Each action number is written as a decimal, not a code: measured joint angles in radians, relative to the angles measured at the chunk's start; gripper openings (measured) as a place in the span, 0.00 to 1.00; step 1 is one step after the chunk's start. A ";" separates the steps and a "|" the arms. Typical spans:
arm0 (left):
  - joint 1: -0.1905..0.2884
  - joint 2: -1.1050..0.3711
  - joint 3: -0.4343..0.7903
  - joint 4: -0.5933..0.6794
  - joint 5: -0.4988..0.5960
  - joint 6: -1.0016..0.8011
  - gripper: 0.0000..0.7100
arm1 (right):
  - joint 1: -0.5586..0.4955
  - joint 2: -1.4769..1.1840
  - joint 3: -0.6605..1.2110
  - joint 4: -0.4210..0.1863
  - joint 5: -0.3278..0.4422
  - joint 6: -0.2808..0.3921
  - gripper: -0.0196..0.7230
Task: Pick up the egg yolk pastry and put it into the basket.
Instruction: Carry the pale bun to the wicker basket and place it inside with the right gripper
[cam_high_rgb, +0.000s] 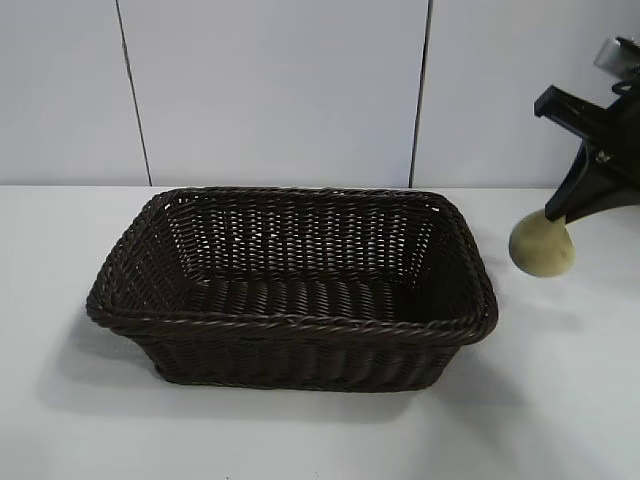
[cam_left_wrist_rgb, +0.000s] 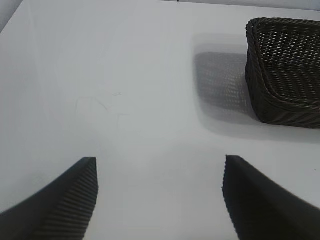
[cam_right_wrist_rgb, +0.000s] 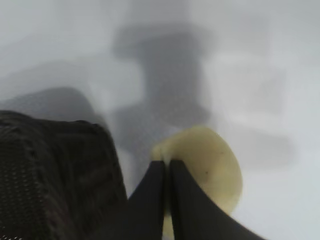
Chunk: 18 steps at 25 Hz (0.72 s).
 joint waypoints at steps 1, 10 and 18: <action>0.000 0.000 0.000 0.000 0.000 0.000 0.72 | 0.005 -0.015 -0.012 0.000 0.018 0.000 0.05; 0.000 0.000 0.000 0.000 0.000 0.000 0.72 | 0.230 -0.056 -0.136 -0.005 0.080 0.024 0.05; 0.000 0.000 0.000 0.000 0.000 0.000 0.72 | 0.498 -0.020 -0.156 -0.005 -0.092 0.100 0.05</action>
